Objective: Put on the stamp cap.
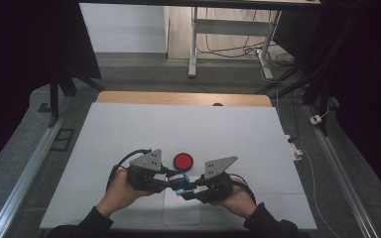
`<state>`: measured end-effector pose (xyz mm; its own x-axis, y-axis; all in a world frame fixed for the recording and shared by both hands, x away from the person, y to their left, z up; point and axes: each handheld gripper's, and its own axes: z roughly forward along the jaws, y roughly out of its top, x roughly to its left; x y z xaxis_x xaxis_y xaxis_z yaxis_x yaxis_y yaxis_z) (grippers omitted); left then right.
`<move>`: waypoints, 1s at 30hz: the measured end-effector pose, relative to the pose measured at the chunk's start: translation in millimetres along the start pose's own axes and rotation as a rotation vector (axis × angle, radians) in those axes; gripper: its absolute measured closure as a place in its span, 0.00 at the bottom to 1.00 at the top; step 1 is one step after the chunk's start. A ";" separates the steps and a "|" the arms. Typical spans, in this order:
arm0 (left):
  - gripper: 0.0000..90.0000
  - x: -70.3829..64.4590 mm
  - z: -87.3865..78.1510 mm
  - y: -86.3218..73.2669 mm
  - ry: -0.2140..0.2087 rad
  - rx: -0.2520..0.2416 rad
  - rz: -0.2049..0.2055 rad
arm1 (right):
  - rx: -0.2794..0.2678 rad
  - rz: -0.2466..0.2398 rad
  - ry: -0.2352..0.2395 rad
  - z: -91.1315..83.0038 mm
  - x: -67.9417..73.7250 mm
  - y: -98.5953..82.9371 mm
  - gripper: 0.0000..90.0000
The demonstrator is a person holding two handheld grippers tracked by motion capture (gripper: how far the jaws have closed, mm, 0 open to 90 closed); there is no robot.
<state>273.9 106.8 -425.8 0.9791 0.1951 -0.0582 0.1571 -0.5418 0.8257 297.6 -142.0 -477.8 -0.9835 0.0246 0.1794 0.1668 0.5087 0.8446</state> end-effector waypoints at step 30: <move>0.77 -1.5 -0.8 0.0 -0.028 -0.010 0.031 | -0.062 -0.001 0.109 2.8 -13.5 3.1 0.76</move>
<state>272.3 107.1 -425.2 0.9867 0.1554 -0.0479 0.1252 -0.5387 0.8331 311.2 -138.3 -479.0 -0.9707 -0.0712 0.2296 0.1734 0.4540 0.8740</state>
